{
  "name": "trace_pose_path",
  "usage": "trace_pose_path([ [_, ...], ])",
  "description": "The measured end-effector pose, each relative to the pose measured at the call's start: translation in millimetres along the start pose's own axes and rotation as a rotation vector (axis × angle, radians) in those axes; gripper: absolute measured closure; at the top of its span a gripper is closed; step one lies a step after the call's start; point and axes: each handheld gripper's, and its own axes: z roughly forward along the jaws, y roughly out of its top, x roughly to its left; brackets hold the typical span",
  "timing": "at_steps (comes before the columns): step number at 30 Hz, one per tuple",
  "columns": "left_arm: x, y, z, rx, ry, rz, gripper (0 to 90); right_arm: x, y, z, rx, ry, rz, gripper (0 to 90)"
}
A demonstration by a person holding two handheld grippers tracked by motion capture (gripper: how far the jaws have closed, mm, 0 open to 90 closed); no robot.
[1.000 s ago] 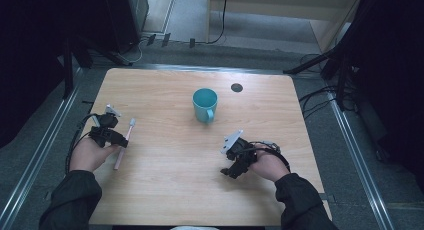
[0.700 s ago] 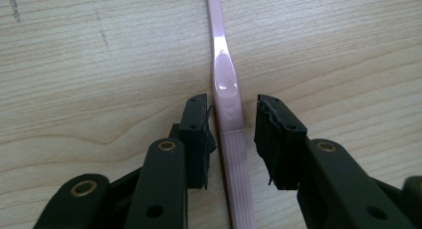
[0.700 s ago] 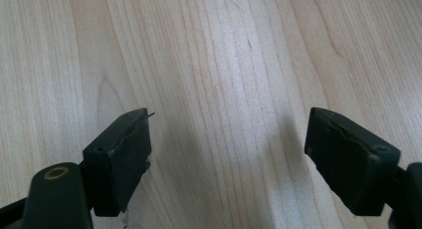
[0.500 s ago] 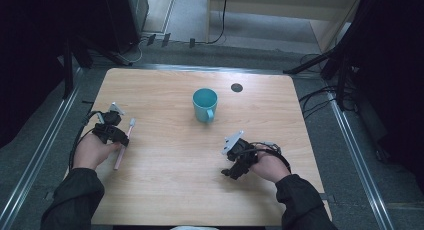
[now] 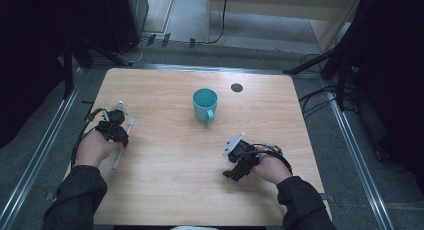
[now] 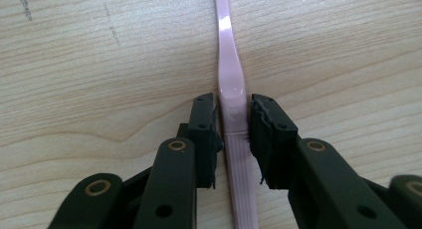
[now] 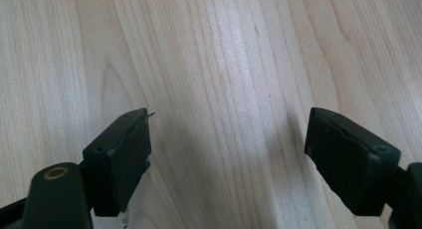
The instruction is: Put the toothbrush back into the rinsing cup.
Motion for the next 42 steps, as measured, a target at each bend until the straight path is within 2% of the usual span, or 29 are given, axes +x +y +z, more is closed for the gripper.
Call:
trace_pose_path([
  [5,-0.7,2.0,0.3,0.011,0.016,-0.001,76.3,0.3,-2.1,-0.4,0.002,0.004,0.001,18.4],
  [7,-3.4,2.8,0.6,0.019,0.04,0.007,77.3,1.1,-3.6,-0.6,0.004,0.004,0.007,18.3],
  [17,-5.6,4.4,0.7,0.031,0.049,0.024,78.6,2.4,-7.3,-3.0,0.007,-0.002,0.016,18.3],
  [25,-6.4,4.6,0.6,0.026,0.041,0.044,79.0,1.6,-8.3,-3.5,0.003,-0.003,0.022,18.3],
  [42,-4.9,3.1,-1.4,0.031,-0.027,0.047,79.0,1.7,-7.9,-3.1,0.005,-0.001,0.02,18.3],
])
